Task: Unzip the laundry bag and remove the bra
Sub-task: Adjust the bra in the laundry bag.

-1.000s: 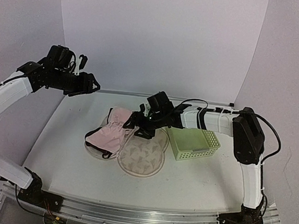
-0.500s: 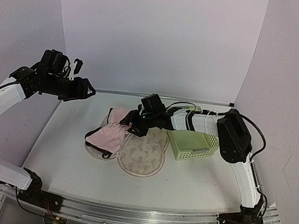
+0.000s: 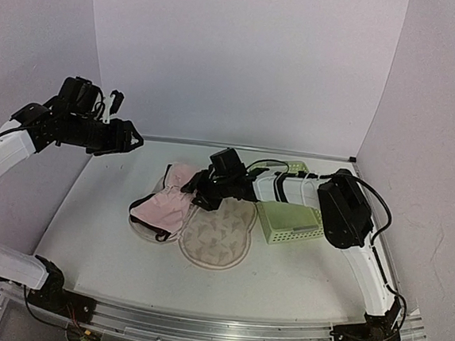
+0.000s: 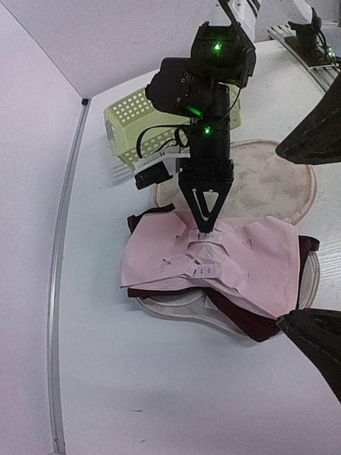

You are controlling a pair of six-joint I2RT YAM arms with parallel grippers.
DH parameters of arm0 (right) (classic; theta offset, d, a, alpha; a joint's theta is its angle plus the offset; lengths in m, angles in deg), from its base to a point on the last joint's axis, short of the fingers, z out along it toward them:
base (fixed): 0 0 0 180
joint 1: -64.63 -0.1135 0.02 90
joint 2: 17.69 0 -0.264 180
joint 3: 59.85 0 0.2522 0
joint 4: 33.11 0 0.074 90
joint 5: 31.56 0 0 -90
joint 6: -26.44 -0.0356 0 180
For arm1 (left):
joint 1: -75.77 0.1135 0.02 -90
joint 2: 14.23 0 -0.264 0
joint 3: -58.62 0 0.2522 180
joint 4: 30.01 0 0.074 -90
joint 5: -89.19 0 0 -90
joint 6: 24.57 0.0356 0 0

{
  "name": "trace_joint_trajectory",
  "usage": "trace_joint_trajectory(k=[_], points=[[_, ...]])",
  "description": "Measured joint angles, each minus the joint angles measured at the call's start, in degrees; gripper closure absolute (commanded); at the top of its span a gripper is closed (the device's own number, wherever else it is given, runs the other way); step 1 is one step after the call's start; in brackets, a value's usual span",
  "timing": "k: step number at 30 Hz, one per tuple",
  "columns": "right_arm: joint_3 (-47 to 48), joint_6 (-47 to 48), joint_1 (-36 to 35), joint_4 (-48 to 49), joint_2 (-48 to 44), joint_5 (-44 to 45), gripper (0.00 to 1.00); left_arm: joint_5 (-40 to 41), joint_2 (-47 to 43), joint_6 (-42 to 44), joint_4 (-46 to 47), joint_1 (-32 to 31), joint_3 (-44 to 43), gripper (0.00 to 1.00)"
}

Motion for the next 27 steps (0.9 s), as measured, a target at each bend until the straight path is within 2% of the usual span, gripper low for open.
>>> trace_joint_trajectory(k=[11,17,27], points=[[3.9,-1.9,-0.3,2.6,2.3,-2.0,0.54,0.0,-0.2,0.0,-0.9,0.0,0.7,0.29],[4.7,-3.0,-0.8,2.7,3.1,-3.3,0.54,0.1,-0.2,0.0,-0.9,0.0,0.7,0.30],[8.8,-4.3,-1.1,4.8,6.1,-4.5,0.72,0.1,-0.2,0.2,-0.9,0.0,0.7,0.29]])
